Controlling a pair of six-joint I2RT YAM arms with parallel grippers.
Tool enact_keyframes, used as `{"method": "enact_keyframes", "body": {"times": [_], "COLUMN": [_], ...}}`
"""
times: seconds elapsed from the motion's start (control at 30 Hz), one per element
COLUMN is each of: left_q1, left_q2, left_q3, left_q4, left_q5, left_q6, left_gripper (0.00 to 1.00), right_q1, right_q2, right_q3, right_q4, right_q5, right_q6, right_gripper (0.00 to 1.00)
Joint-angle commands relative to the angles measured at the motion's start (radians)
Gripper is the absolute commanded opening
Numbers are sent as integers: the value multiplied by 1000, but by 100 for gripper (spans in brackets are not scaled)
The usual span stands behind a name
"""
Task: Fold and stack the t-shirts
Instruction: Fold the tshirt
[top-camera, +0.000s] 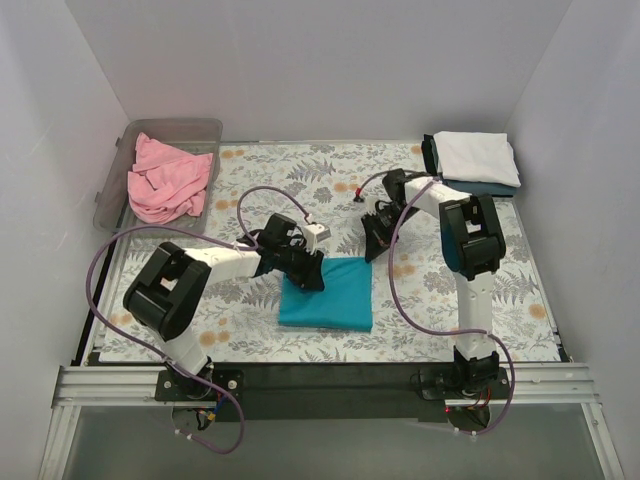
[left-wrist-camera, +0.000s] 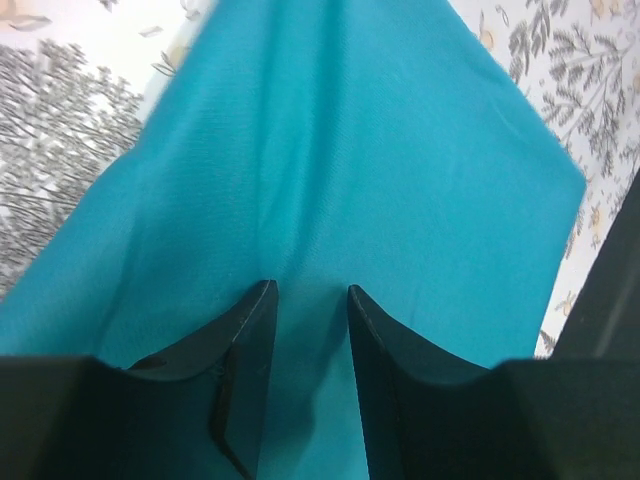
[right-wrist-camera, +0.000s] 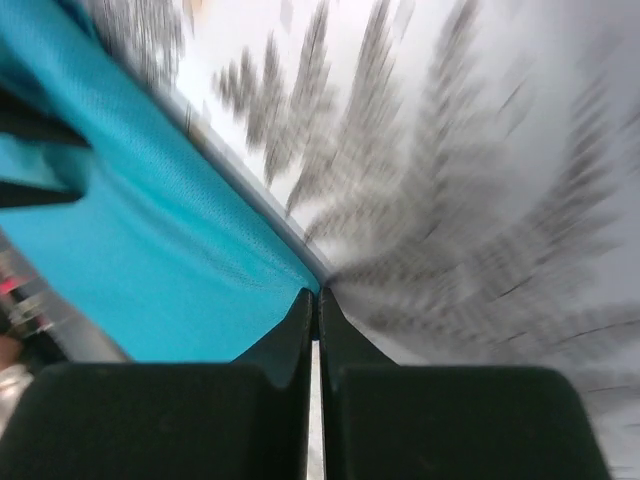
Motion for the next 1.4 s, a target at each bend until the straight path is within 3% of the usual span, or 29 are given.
{"method": "enact_keyframes", "body": {"times": [0.0, 0.13, 0.2, 0.23, 0.27, 0.37, 0.5, 0.53, 0.67, 0.8, 0.97, 1.13, 1.23, 1.37], "left_q1": [22, 91, 140, 151, 158, 180, 191, 198, 241, 264, 284, 355, 367, 367], "left_q2": [20, 30, 7, -6, -23, -101, -160, -155, -88, 30, 223, 384, 376, 197], "left_q3": [27, 103, 140, 153, 163, 185, 168, 165, 127, 108, 197, 335, 409, 354], "left_q4": [-10, -19, -20, -20, -20, -21, -12, 6, 127, 232, 226, 168, 146, 146], "left_q5": [-65, -31, 48, 69, 90, 153, 220, 239, 357, 388, 344, 342, 408, 481], "left_q6": [-30, -21, -5, -4, 5, -6, -121, -156, -377, -507, -503, -434, -394, -406], "left_gripper": [34, 37, 40, 41, 42, 44, 45, 45, 45, 45, 44, 43, 43, 47], "right_q1": [-8, -10, -11, -14, -17, -26, -28, -28, -19, 22, 20, -5, -25, -30], "right_q2": [60, 54, -4, -24, -46, -119, -194, -201, -208, -175, -84, 37, 39, -93], "right_q3": [175, 256, 240, 238, 240, 261, 258, 225, 79, -15, -73, 55, 138, 88], "right_q4": [89, 75, 78, 77, 78, 78, 81, 89, 175, 238, 339, 384, 377, 374], "right_q5": [137, 126, 126, 126, 120, 105, -36, -138, -396, -457, -387, -270, -283, -326], "right_q6": [-23, -13, -17, -17, -17, -10, 41, 59, 174, 214, 242, 231, 254, 291], "right_gripper": [1, 1, 24, 24, 39, 65, 84, 91, 95, 97, 98, 98, 98, 98]}}
